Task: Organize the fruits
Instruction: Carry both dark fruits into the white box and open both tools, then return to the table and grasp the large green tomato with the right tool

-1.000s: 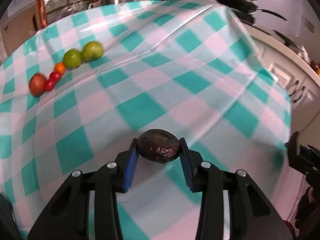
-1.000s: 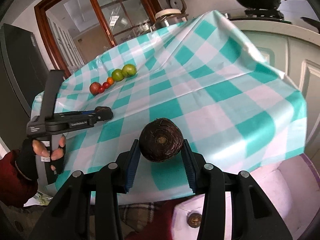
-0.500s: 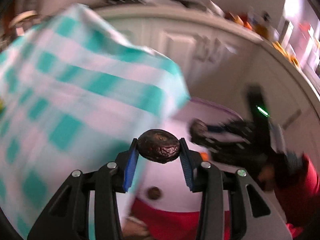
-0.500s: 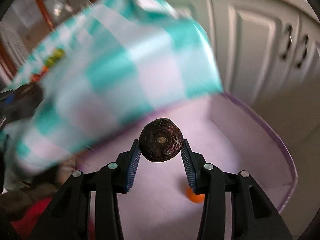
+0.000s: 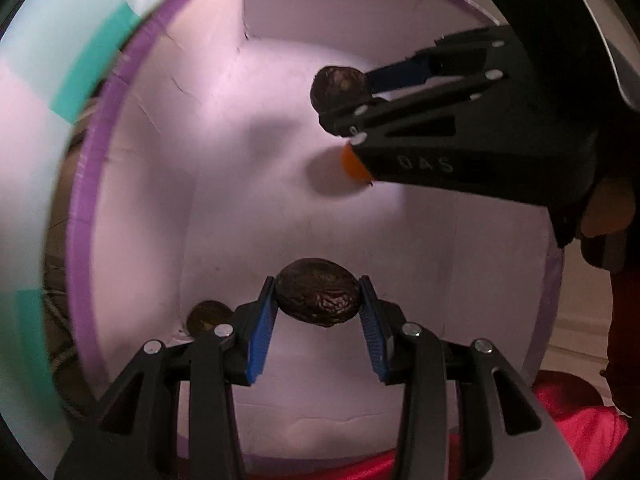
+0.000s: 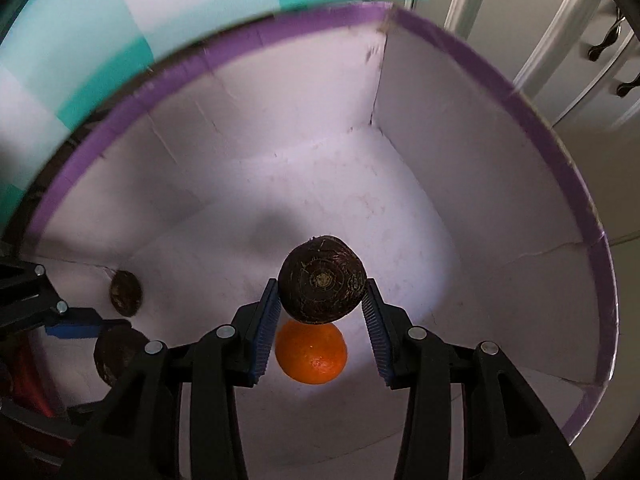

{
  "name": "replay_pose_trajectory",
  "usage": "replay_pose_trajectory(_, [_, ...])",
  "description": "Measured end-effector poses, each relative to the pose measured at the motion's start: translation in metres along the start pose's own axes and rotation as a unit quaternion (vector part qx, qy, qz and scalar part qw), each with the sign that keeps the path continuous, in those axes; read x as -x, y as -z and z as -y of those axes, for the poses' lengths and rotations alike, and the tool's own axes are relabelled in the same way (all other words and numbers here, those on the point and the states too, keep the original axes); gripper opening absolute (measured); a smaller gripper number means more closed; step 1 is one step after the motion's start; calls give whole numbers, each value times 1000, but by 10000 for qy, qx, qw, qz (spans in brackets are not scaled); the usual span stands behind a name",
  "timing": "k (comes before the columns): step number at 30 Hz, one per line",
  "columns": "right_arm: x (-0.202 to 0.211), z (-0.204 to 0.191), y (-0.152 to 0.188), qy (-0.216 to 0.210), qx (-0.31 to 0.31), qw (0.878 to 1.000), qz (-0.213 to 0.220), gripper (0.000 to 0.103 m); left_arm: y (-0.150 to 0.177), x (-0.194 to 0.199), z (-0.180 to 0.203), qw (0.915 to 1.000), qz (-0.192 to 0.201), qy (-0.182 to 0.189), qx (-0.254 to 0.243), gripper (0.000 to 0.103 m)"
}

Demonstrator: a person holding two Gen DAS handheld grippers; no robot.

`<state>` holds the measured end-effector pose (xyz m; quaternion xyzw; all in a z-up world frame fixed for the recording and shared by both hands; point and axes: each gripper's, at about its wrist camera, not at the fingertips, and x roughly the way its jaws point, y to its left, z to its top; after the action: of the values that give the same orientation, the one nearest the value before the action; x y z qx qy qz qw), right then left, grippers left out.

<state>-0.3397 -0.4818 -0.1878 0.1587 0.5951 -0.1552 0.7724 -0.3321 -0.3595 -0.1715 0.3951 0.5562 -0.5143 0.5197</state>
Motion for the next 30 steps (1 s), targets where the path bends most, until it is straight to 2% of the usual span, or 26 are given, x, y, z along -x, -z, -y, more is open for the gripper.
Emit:
replay_pose_trajectory(6, [-4, -1, -7, 34, -25, 9999, -112, 43, 3, -11, 3, 9996, -269, -30, -71, 41])
replay_pose_trajectory(7, [-4, 0, -7, 40, -63, 9999, -102, 46, 4, -12, 3, 9995, -296, -42, -66, 41])
replay_pose_trajectory(8, [-3, 1, -6, 31, -103, 9999, -78, 54, 5, -11, 3, 9995, -294, -59, -68, 42])
replay_pose_trajectory(10, [5, 6, -5, -8, -271, 9996, 84, 64, -4, -9, 5, 9998, -192, -4, -70, 59])
replay_pose_trajectory(12, [18, 12, -3, -84, -441, 9985, 298, 65, -2, 6, 6, 9998, 162, -29, -104, 72])
replay_pose_trajectory(14, [36, 20, 1, -89, -667, 9961, 564, 66, 2, 28, 10, 9978, 601, -210, -166, 73])
replay_pose_trajectory(16, [57, 26, 6, -142, -881, 9917, 926, 71, 9, 58, 17, 9924, 1154, -277, -324, 73])
replay_pose_trajectory(17, [71, 28, 8, -215, -958, 9883, 1164, 72, 13, 83, 24, 9853, 1612, -278, -483, 74])
replay_pose_trajectory(19, [98, 25, 13, -316, -1023, 9811, 1613, 75, 25, 121, 33, 9689, 2355, -365, -665, 89])
replay_pose_trajectory(21, [126, 15, 11, -429, -979, 9720, 2093, 80, 49, 168, 34, 9402, 3280, -615, -685, 99])
replay_pose_trajectory(22, [140, 7, 9, -513, -922, 9663, 2350, 84, 53, 182, 34, 9307, 3527, -748, -620, 101])
replay_pose_trajectory(23, [154, 1, 5, -588, -864, 9608, 2569, 88, 65, 202, 27, 9159, 3866, -984, -452, 101])
replay_pose_trajectory(24, [170, -13, 1, -686, -769, 9535, 2833, 88, 75, 217, 17, 9035, 4106, -1204, -253, 101])
replay_pose_trajectory(25, [186, -26, -1, -800, -660, 9473, 3031, 88, 85, 225, 3, 8957, 4235, -1350, -92, 101])
replay_pose_trajectory(26, [197, -38, -6, -932, -547, 9418, 3184, 89, 100, 240, -17, 8842, 4388, -1582, 234, 101])
replay_pose_trajectory(28, [218, -70, -14, -1229, -290, 9303, 3444, 89, 124, 260, -50, 8693, 4526, -1811, 820, 101])
replay_pose_trajectory(30, [228, -107, -21, -1501, -34, 9218, 3573, 89, 153, 273, -98, 8515, 4544, -2045, 1633, 101])
